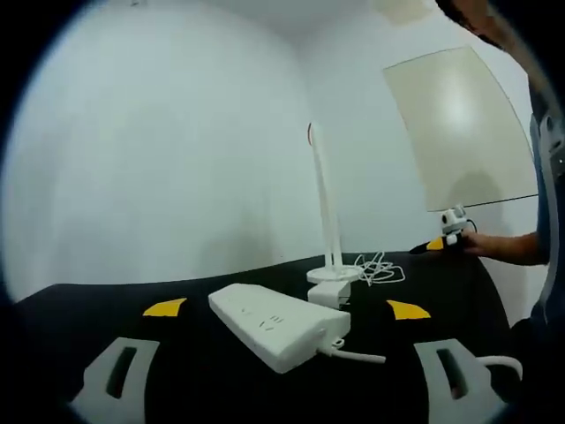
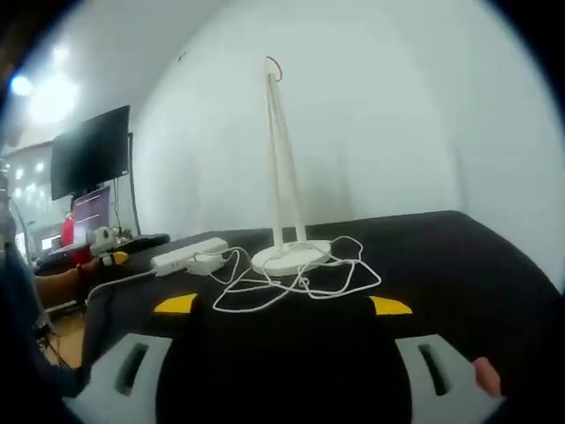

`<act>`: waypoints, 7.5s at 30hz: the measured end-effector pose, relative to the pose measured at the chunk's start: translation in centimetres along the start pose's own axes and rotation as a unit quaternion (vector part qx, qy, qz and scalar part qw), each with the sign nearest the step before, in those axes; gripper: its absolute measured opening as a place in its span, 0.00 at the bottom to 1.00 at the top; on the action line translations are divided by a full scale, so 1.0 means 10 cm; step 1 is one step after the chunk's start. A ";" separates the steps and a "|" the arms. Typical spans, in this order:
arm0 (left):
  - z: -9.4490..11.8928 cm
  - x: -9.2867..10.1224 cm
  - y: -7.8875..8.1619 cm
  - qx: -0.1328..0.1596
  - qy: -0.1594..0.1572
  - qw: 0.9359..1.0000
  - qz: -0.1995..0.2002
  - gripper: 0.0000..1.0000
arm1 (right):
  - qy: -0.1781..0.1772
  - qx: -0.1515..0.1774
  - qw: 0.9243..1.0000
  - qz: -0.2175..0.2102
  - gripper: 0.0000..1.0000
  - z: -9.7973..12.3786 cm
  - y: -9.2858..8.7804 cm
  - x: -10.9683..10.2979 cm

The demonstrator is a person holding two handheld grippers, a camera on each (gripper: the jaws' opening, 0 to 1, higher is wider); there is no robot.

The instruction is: Insert the desk lamp plug into the socket, turn on the power strip switch, turn on the lamp switch, then turn off the lamp switch, turn off the power strip switch, and remove the plug from the socket.

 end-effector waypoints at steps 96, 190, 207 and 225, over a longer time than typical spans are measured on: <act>0.05 0.00 -0.07 -0.033 -0.030 0.998 -0.043 0.80 | 0.193 -0.132 0.927 0.294 0.30 -1.14 0.77 -1.22; 0.06 0.00 -0.09 -0.028 -0.028 0.998 -0.044 0.78 | 0.335 -0.358 0.677 0.549 0.07 -2.24 -0.01 -1.86; 0.07 -0.02 -0.09 -0.028 -0.021 0.998 -0.042 0.77 | 0.219 -0.212 0.749 0.588 0.06 -2.10 0.28 -1.86; 0.07 -0.06 -0.11 -0.031 -0.017 0.998 -0.042 0.76 | 0.121 -0.018 0.784 0.609 0.06 -1.86 0.51 -2.07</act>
Point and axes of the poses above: the point that each gripper's makers call its tool centre point, and the gripper's own axes: z roughly backward along the fingers, x roughly to its right, y roughly out of its top, the point moved 4 cm from there along z, roughly backward along the fingers, and after that the axes turned 12 degrees about -y, right-handed, at the moved point
